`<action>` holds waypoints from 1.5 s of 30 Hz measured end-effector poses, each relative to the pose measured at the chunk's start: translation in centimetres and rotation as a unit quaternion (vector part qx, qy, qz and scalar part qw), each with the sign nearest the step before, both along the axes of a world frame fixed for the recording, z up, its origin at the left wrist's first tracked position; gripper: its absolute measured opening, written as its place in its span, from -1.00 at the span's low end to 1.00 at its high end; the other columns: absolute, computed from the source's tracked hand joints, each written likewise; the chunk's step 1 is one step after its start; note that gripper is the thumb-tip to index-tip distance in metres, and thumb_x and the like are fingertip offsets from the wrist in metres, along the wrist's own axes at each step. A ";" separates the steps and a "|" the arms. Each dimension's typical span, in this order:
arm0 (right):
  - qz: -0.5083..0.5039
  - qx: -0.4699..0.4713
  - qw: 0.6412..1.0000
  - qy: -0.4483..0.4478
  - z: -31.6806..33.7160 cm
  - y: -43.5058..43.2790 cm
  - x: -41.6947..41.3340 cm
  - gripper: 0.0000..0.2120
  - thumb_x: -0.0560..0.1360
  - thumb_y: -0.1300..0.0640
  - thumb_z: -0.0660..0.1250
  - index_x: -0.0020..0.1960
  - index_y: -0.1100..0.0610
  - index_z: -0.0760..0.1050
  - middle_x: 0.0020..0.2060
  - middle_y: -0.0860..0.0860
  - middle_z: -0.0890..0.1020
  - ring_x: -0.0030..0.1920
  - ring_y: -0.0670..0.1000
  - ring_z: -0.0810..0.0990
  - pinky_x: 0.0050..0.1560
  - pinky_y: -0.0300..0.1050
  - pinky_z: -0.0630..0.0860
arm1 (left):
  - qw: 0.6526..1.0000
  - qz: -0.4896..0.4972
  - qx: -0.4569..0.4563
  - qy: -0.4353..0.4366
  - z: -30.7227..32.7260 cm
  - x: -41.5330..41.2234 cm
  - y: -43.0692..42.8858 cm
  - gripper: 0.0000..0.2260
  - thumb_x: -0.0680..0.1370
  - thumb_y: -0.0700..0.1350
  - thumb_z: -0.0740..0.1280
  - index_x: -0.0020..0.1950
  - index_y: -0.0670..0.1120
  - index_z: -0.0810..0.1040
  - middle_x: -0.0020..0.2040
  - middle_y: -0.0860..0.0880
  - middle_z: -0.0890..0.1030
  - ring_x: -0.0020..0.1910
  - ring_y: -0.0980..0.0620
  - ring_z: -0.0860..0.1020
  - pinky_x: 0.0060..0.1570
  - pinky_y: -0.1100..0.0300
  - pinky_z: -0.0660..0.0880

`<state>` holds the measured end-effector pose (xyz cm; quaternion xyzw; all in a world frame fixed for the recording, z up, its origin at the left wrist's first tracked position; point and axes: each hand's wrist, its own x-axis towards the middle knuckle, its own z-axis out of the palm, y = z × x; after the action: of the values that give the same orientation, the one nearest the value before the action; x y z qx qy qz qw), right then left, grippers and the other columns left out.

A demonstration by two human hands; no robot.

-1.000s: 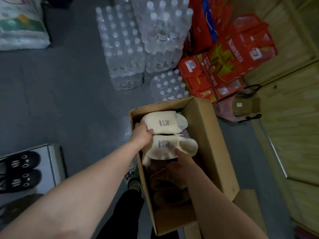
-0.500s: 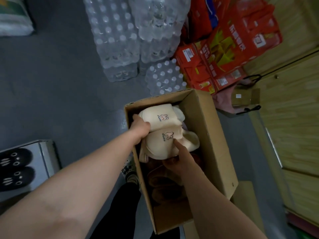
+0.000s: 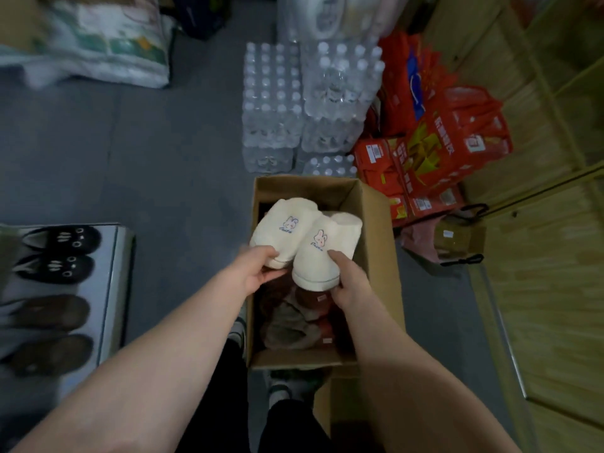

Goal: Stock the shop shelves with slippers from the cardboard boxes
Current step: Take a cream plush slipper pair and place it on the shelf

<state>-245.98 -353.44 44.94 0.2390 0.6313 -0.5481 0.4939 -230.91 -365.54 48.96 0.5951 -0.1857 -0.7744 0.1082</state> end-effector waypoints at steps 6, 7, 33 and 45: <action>0.059 -0.152 0.987 -0.010 7.2 2.4 2.6 -0.34 0.31 0.11 0.58 0.37 0.03 0.45 0.17 0.15 0.65 0.13 0.25 0.65 0.10 0.30 0.56 | 0.987 0.121 -0.040 0.103 3.1 3.7 7.2 -0.47 0.46 -0.53 0.25 0.34 -0.11 0.37 0.25 -0.20 0.53 0.20 -0.26 0.54 -0.02 -0.15 0.59; 0.079 -0.187 0.979 -0.022 8.0 2.8 3.1 -0.39 0.35 0.18 0.54 0.36 0.02 0.45 0.18 0.17 0.64 0.14 0.27 0.64 0.10 0.33 0.55 | 0.982 0.138 -0.053 0.117 3.5 4.6 7.9 -0.45 0.45 -0.53 0.26 0.35 -0.10 0.38 0.25 -0.20 0.54 0.20 -0.26 0.54 -0.01 -0.15 0.60; 0.445 -0.347 0.826 -0.023 22.2 -1.5 38.4 -0.65 0.48 0.34 0.30 0.26 0.21 0.47 0.10 0.19 0.67 -0.05 0.11 0.71 -0.17 -0.05 0.61 | 0.837 0.440 -0.312 0.096 19.1 42.2 18.1 -0.54 0.49 -0.37 0.32 0.36 -0.14 0.34 0.22 -0.26 0.56 -0.01 -0.20 0.64 -0.25 0.02 0.61; 0.583 -0.416 0.697 -0.037 27.4 0.6 53.1 -0.37 0.32 0.20 0.41 0.39 0.22 0.41 0.21 0.21 0.62 0.23 0.23 0.59 0.25 0.17 0.52 | 0.742 0.541 -0.393 0.041 24.7 55.1 26.8 -0.50 0.47 -0.40 0.37 0.32 -0.12 0.30 0.24 -0.18 0.55 0.11 -0.15 0.60 -0.07 0.01 0.63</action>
<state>-192.92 -352.86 72.31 -0.3864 0.3329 -0.3483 0.7865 -175.78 -338.76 73.68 0.4683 -0.1163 -0.4676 0.7406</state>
